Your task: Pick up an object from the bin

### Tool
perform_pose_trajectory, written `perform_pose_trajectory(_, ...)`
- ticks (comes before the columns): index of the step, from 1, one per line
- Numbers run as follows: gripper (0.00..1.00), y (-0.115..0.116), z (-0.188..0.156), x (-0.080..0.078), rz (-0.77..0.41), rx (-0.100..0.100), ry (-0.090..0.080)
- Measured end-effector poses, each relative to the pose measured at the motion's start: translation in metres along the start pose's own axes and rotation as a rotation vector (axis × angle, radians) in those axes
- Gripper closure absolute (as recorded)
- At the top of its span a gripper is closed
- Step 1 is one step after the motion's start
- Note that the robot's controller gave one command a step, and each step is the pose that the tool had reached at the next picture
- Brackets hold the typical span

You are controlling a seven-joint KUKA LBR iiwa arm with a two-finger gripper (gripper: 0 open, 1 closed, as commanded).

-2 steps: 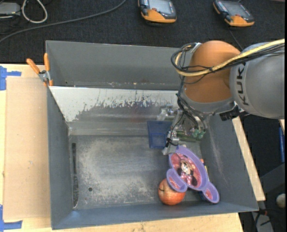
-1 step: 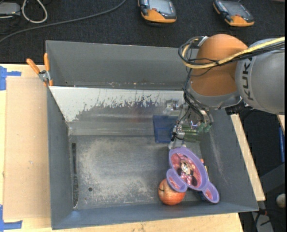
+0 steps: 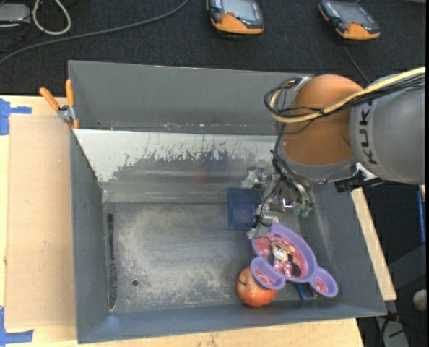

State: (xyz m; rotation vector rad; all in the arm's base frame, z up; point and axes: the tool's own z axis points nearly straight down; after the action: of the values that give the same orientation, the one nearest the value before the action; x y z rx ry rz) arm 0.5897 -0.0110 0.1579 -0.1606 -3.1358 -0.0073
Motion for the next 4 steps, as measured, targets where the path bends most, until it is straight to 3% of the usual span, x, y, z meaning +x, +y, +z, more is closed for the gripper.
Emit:
perform_pose_trajectory(1,0.00,0.016,-0.010,-0.014,0.008,0.001,-0.005)
perform_pose_trajectory(2,0.00,-0.047,-0.020,0.003,0.062,0.001,0.005)
perform_pose_trajectory(3,0.00,-0.042,0.001,0.006,0.088,0.001,-0.001)
perform_pose_trajectory(4,0.00,-0.019,-0.020,0.025,0.070,0.001,0.003)
